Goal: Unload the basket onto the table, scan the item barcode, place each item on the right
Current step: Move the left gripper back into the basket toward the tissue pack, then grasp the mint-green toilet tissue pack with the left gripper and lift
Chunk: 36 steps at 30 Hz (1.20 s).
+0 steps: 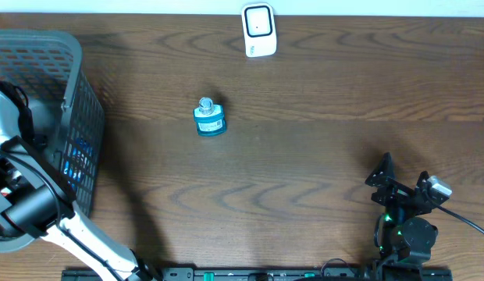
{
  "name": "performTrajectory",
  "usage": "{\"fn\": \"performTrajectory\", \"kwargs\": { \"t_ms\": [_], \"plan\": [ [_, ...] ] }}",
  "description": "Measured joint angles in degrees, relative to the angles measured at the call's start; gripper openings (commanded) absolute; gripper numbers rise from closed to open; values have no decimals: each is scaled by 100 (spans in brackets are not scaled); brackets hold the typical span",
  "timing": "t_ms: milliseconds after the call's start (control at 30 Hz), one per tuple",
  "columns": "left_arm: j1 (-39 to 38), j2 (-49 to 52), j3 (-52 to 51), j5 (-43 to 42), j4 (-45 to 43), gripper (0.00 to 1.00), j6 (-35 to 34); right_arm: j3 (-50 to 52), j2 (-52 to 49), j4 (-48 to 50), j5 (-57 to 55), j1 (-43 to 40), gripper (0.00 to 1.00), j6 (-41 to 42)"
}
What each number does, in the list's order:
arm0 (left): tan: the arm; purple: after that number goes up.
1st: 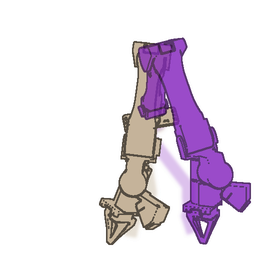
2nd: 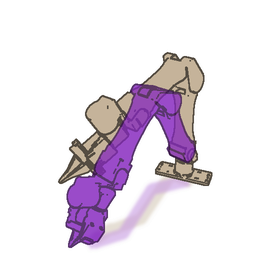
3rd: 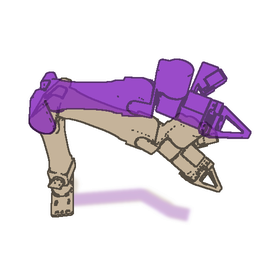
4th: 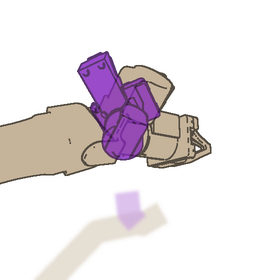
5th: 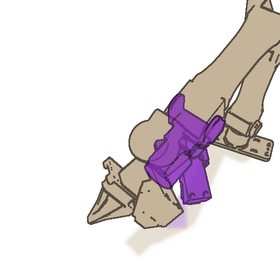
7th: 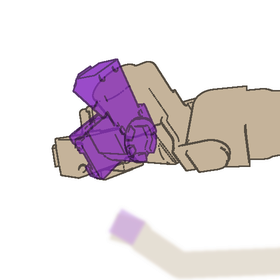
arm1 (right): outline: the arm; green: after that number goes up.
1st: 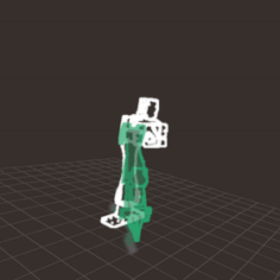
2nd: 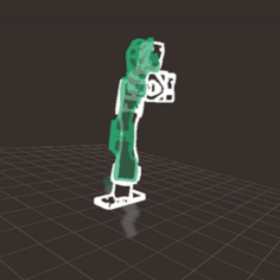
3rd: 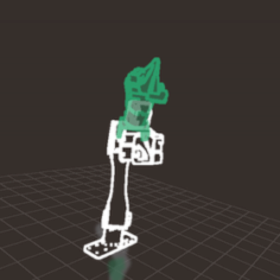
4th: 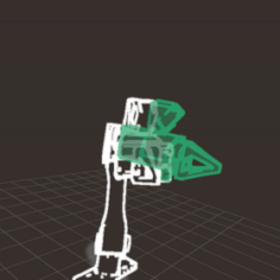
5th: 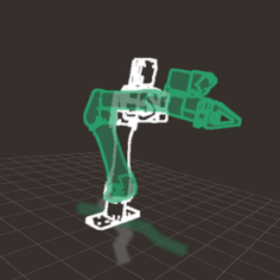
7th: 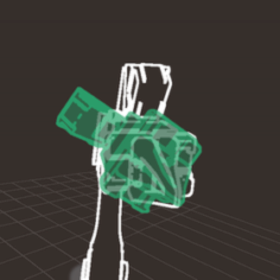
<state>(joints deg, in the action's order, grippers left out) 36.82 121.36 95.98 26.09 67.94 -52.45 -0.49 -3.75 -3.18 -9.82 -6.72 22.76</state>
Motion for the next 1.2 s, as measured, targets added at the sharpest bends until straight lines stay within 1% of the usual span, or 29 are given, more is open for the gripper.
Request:
{"fn": "performTrajectory", "kwargs": {
  "t_ms": [200, 467, 500, 600, 767, 800, 833, 1033, 1200],
  "plan": [
    [0, 48, -52, -68, -138, 98, 0, 0, 0, 0, 0, 0, 99, 0],
    [-7, -33, -656, -7, -667, 98, -2, 0, 0, 0, 0, 0, 99, 0],
    [-9, -66, -726, 22, -743, 96, -4, 0, 0, 0, 0, 0, 99, 0],
    [-11, -170, -946, 98, -975, 60, 11, 0, 0, 0, 0, 0, 99, 0],
    [11, -155, -1165, 186, -946, 19, -15, 0, 0, 0, 0, 0, 99, 0],
    [15, -153, -1187, 216, -905, 9, -4, 0, 0, 0, 0, 0, 99, 0],
    [17, -153, -1191, 249, -855, 8, 26, 0, 0, 0, -2, 0, 99, 0],
    [22, -153, -1174, 289, -621, 7, 114, 0, 0, 0, 0, 0, 99, 0],
    [61, -170, -868, 15, -105, 8, 173, 0, 0, 0, 0, 0, 99, 0]
  ]
}}
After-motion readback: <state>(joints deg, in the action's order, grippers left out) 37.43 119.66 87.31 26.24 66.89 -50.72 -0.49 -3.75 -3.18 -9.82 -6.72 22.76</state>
